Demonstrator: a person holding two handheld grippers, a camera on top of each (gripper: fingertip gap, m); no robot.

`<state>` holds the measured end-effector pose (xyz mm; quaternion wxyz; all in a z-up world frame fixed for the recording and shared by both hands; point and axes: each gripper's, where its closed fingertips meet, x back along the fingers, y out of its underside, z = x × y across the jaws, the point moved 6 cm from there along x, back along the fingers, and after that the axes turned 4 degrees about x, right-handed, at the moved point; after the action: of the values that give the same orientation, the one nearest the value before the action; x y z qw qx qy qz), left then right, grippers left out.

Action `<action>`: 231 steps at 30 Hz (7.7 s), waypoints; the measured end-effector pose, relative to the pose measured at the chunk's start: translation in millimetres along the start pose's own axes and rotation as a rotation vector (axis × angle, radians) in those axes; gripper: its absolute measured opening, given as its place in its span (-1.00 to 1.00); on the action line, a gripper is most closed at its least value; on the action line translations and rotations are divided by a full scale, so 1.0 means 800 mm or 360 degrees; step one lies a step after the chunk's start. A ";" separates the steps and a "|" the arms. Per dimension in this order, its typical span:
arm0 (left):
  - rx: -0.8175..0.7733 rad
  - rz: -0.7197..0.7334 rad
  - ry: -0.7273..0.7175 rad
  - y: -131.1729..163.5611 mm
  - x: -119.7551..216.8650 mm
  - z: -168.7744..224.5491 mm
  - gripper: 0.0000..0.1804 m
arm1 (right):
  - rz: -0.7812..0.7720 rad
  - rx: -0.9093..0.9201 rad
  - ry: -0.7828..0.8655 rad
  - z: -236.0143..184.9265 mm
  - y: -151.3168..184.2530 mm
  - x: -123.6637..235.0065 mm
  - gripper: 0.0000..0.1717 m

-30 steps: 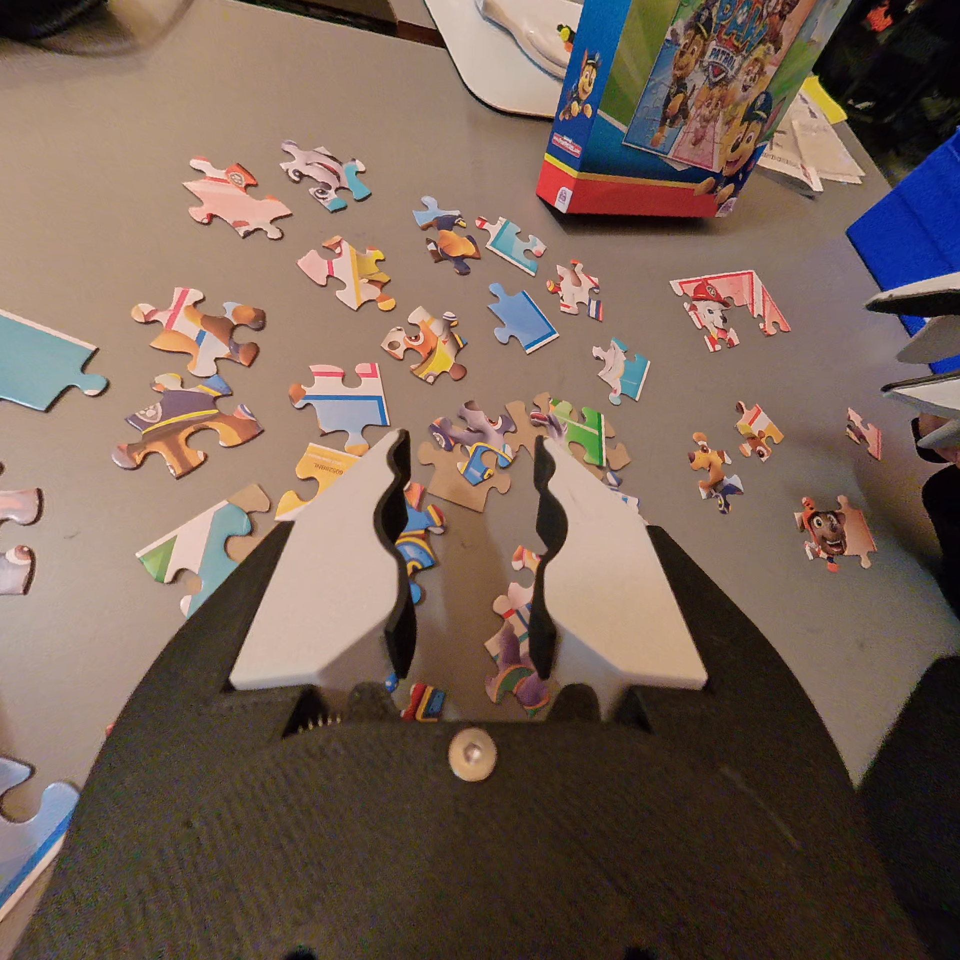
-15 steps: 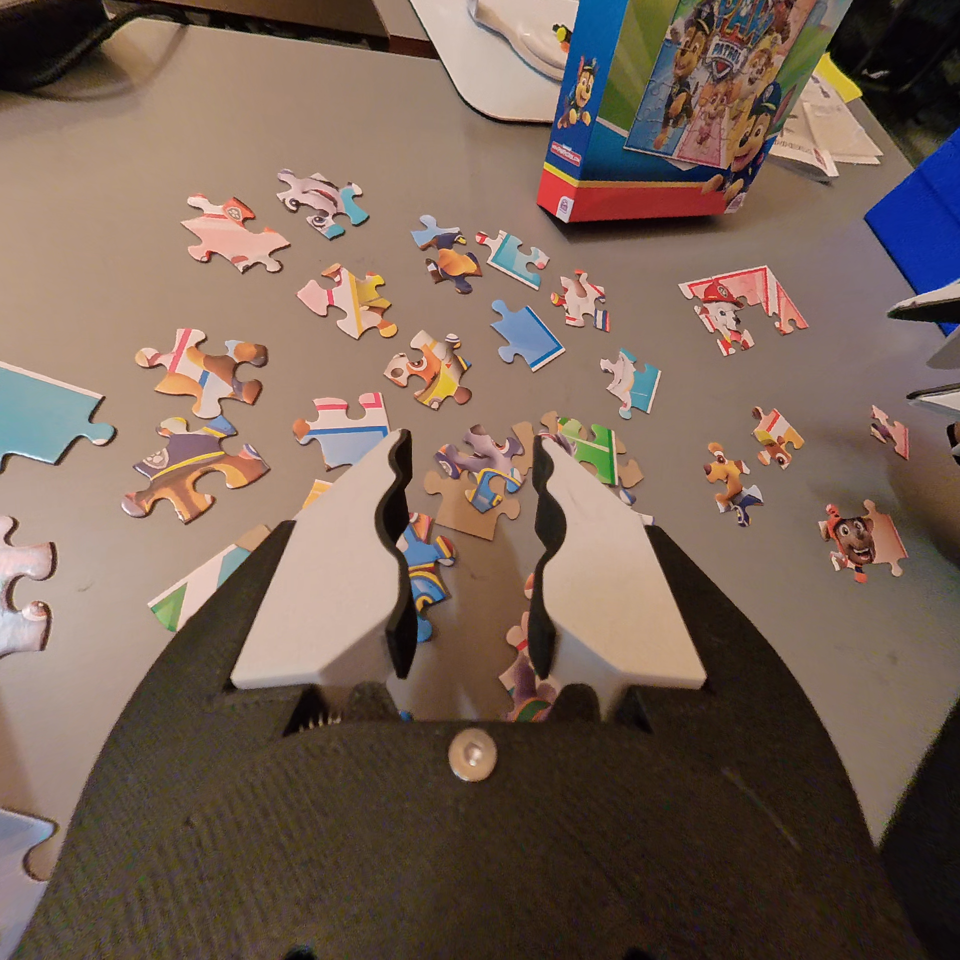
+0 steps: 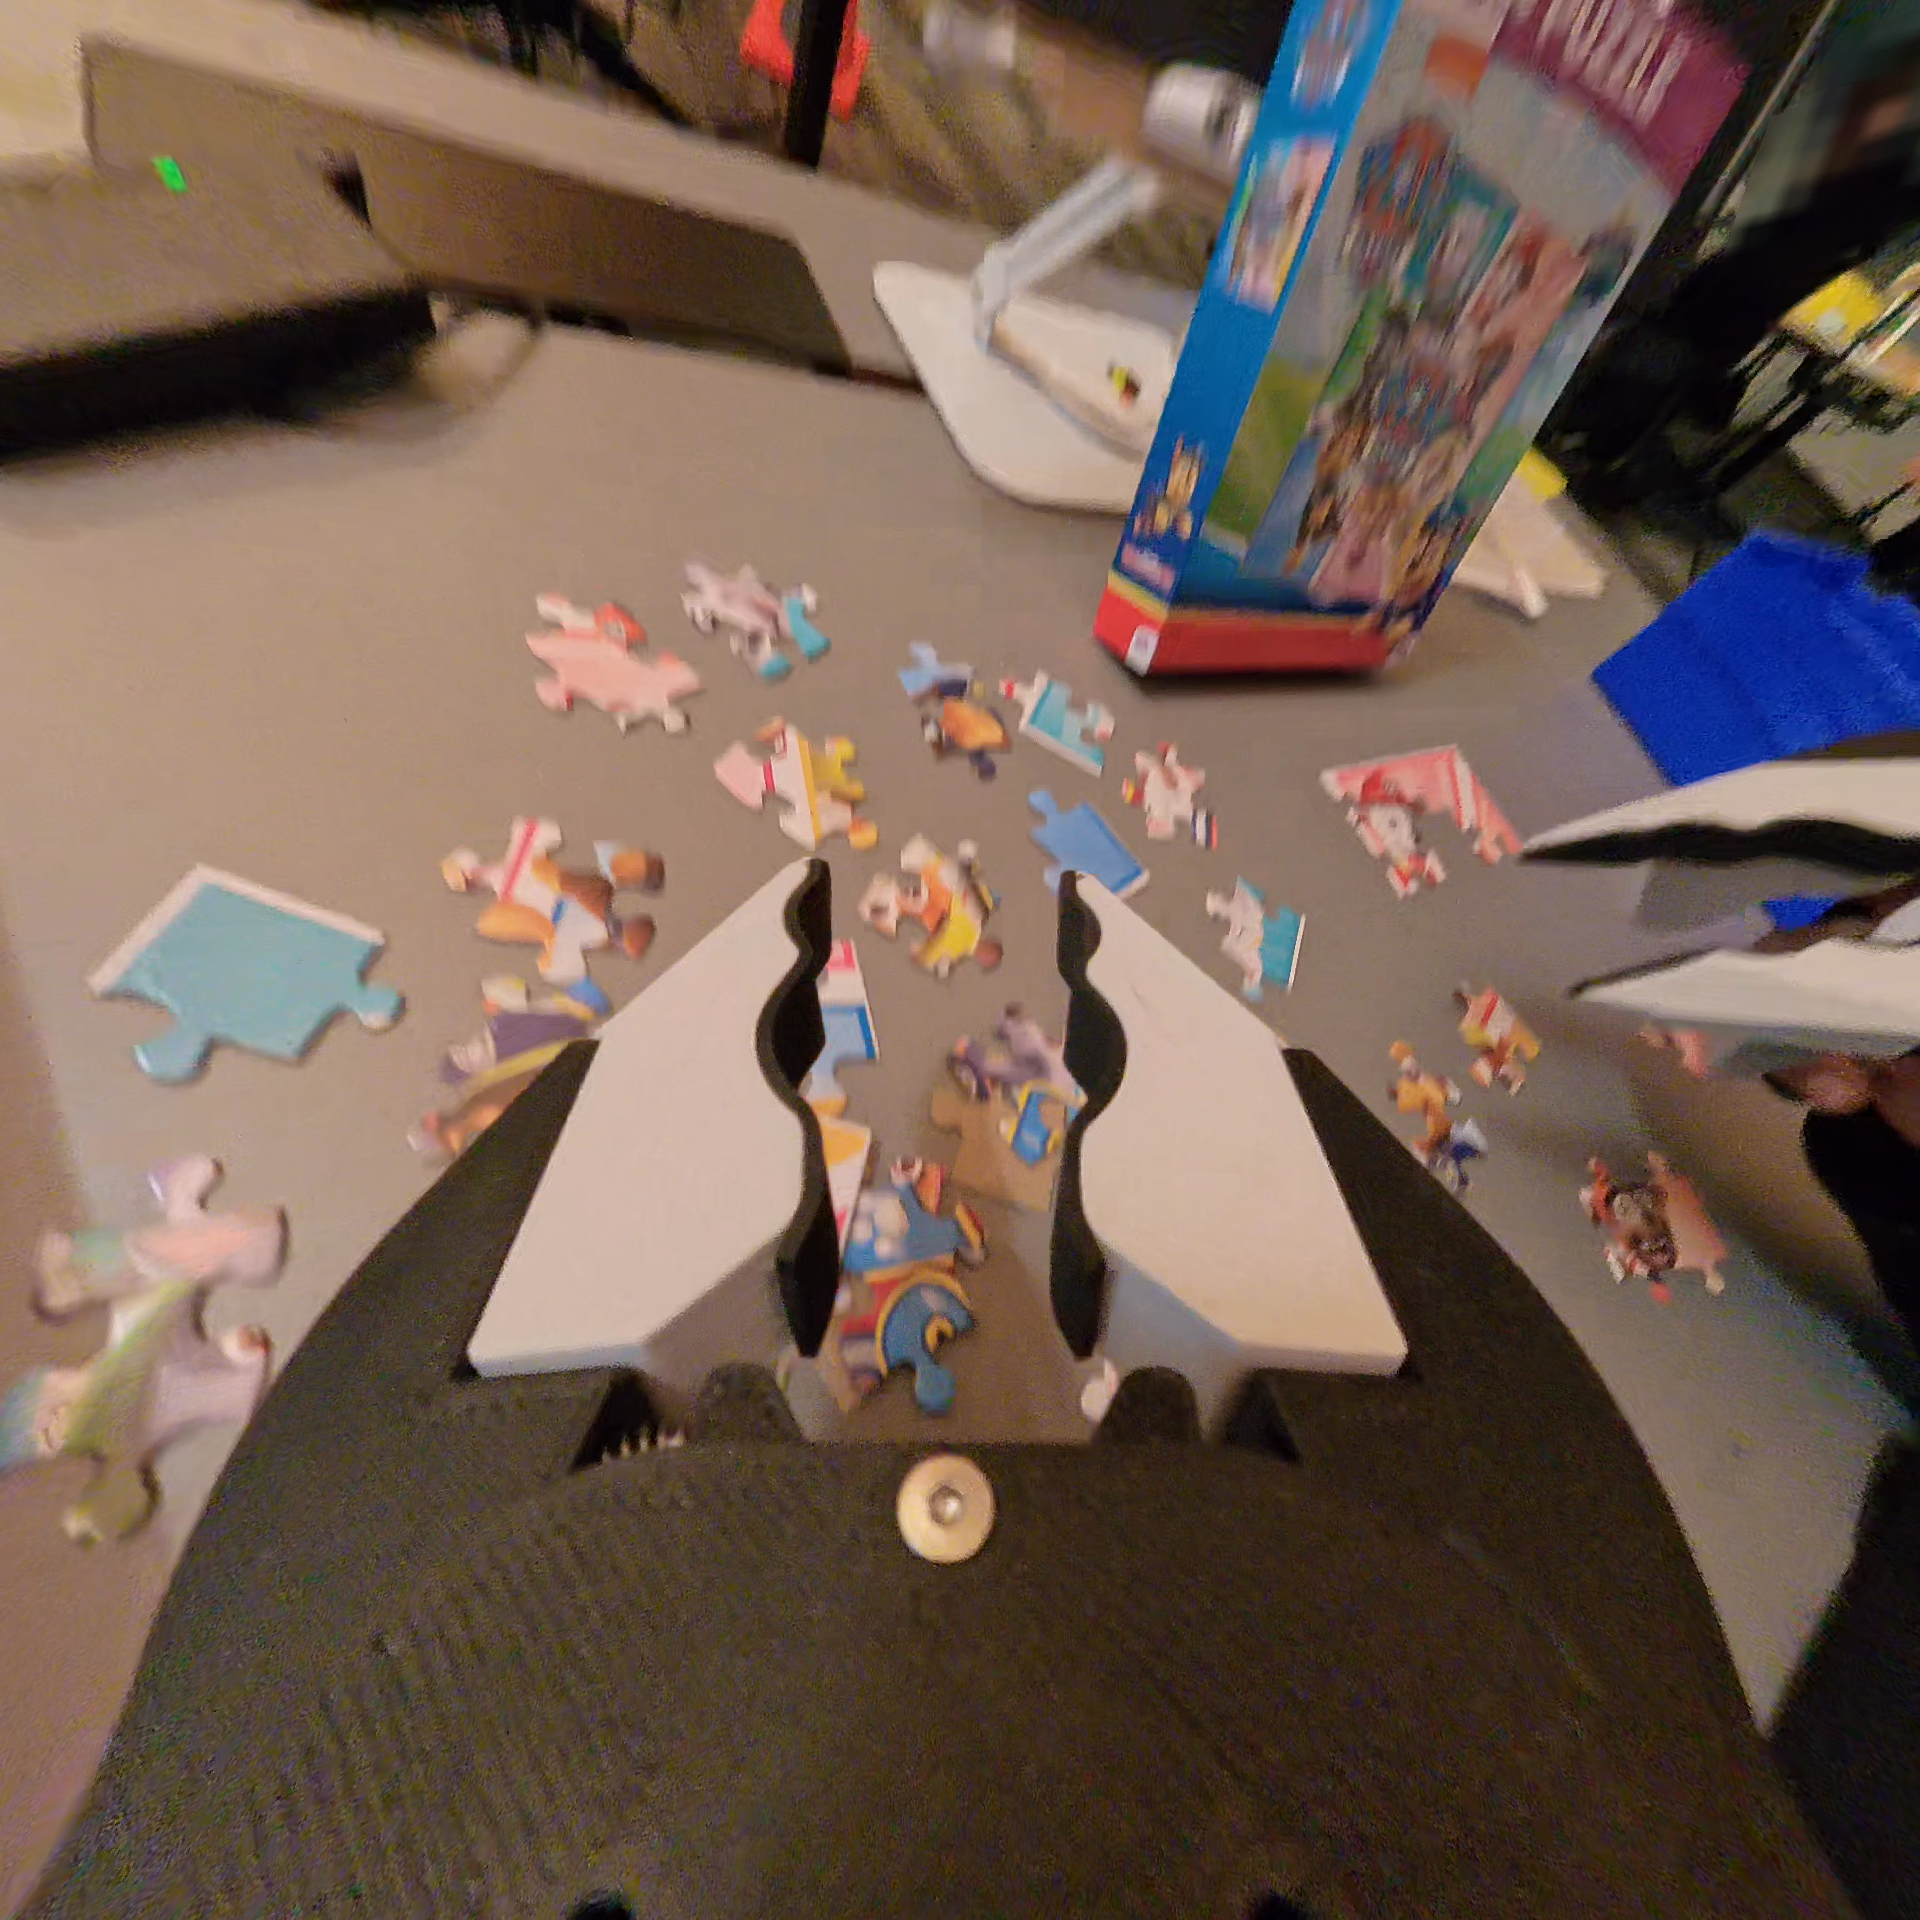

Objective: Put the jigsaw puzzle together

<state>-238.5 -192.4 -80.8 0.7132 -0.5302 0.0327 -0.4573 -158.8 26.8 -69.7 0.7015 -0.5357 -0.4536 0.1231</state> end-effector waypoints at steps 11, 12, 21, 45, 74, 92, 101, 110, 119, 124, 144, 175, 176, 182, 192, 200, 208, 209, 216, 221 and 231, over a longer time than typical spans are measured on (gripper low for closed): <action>-0.0017 0.0274 0.0148 -0.071 0.017 -0.020 -0.59 | -0.0182 0.0041 0.0007 0.007 -0.072 -0.099 -0.59; -0.0013 0.0291 0.0147 -0.070 0.019 -0.024 -0.60 | -0.0197 0.0003 -0.0018 0.009 -0.073 -0.111 -0.61; 0.0198 0.0425 0.0413 -0.059 0.029 -0.042 -0.62 | -0.0566 -0.0008 0.0151 0.049 -0.046 -0.216 -0.48; 0.0126 0.0406 0.0297 -0.051 0.023 -0.044 -0.62 | -0.0711 -0.0169 0.0150 0.022 -0.021 -0.216 -0.37; 0.0129 0.0315 0.0462 -0.041 0.004 -0.014 -0.61 | -0.0272 -0.0066 0.0189 0.052 0.009 0.093 -0.55; -0.0348 -0.0268 0.0552 0.104 -0.016 0.199 -0.57 | -0.0427 0.0756 -0.0754 -0.079 0.093 0.081 -0.55; -0.0224 -0.0279 0.0623 0.118 0.007 0.190 -0.57 | -0.0535 0.0851 -0.0827 -0.130 0.123 0.069 -0.47; -0.0377 -0.0599 0.0848 0.169 -0.002 0.216 -0.61 | -0.0286 0.0258 -0.0497 -0.145 0.127 0.106 -0.55; -0.0343 -0.0866 0.0829 0.209 -0.029 0.242 -0.59 | -0.0382 0.0259 -0.0144 -0.151 0.151 0.086 -0.57; -0.0323 -0.0967 0.0789 0.223 -0.018 0.237 -0.60 | -0.0430 0.0270 -0.0034 -0.139 0.158 0.087 -0.62; -0.0303 -0.1033 0.0761 0.212 0.011 0.224 -0.70 | -0.0398 0.0109 -0.0075 -0.135 0.161 0.084 -0.74; -0.0863 -0.0802 0.0854 0.203 -0.004 0.239 -0.54 | -0.0261 -0.0020 -0.0036 -0.085 0.145 0.109 -0.88; -0.0948 -0.0815 0.0825 0.207 -0.008 0.240 -0.54 | -0.0266 -0.0018 -0.0024 -0.083 0.146 0.110 -0.88; -0.1126 -0.0918 0.0708 0.221 -0.024 0.236 -0.55 | -0.0308 0.0029 0.0085 -0.062 0.145 0.114 -0.77; -0.1164 -0.0917 0.0692 0.222 -0.030 0.240 -0.55 | -0.0438 0.0099 0.0113 0.011 0.143 0.091 -0.44; -0.1147 -0.0936 0.0717 0.224 -0.029 0.242 -0.69 | -0.0539 0.0245 -0.0161 0.028 0.142 0.054 -0.32; -0.1121 -0.0953 0.0728 0.225 -0.026 0.241 -0.76 | -0.0587 0.0236 -0.0211 0.026 0.142 0.055 -0.57; -0.1119 -0.0955 0.0731 0.225 -0.025 0.241 -0.76 | -0.0586 0.0232 -0.0209 0.024 0.142 0.056 -0.57; -0.1083 -0.0956 0.0759 0.227 -0.022 0.240 -0.80 | -0.0599 0.0176 -0.0224 0.011 0.146 0.065 -0.59; -0.1078 -0.0950 0.0755 0.228 -0.021 0.240 -0.80 | -0.0562 0.0140 -0.0239 0.007 0.148 0.072 -0.80; -0.1073 -0.0953 0.0758 0.229 -0.019 0.240 -0.80 | -0.0485 0.0360 -0.0361 0.010 0.136 0.084 -0.69</action>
<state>-32.1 -39.2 -147.9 0.3130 -0.5980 0.1868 -0.7138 -93.5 119.4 -130.0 0.7122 -0.3615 -0.5885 0.1253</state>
